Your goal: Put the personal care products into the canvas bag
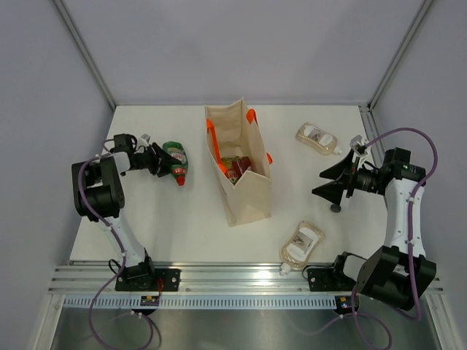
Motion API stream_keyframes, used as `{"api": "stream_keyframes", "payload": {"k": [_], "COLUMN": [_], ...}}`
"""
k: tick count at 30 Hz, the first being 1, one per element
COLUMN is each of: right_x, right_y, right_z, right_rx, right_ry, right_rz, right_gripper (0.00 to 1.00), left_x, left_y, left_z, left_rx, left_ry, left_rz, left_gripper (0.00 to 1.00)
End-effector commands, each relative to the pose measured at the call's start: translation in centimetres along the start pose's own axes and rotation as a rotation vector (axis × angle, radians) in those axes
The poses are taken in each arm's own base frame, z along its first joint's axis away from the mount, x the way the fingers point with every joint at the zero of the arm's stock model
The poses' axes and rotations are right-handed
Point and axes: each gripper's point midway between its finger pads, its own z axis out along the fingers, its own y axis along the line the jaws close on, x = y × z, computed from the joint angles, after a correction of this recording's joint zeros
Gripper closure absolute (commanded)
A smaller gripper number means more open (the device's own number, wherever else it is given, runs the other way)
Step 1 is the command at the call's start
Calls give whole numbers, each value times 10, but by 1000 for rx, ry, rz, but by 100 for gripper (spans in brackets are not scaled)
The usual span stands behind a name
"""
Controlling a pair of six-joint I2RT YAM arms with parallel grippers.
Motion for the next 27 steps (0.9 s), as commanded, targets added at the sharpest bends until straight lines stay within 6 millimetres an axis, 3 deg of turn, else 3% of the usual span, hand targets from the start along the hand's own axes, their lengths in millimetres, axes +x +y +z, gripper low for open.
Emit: {"api": "stream_keyframes", "payload": {"k": [1,8,11,17,20,27], "right_x": [-15,-14,-14,-14,-15,-15], "right_y": [3,3,2,2,2,3], "right_z": [-1,-2,-2,-1,-1,-1], "right_rx": [-15,-15,-15,-17,-18,-20], "right_ry": [-38,-37,-37,-38,-39,-40], "right_rz": [-50,-47,-47,-40,-44,-43], "right_gripper": [1,1,0,1,1,1], "left_x": [-1,5,5,9,10,19], "left_y": [-64,-72,-84,-126,-137,-185], "left_z": [-31,-42,-50,-75,-84,-113], "left_rx": [208,270,305,378,384,491], "left_ry": [-16,-33,-60,-149,-201,-273], "left_rz": [170,175,198,244,214,177], "left_gripper": [100,100,100,100,100,100]}}
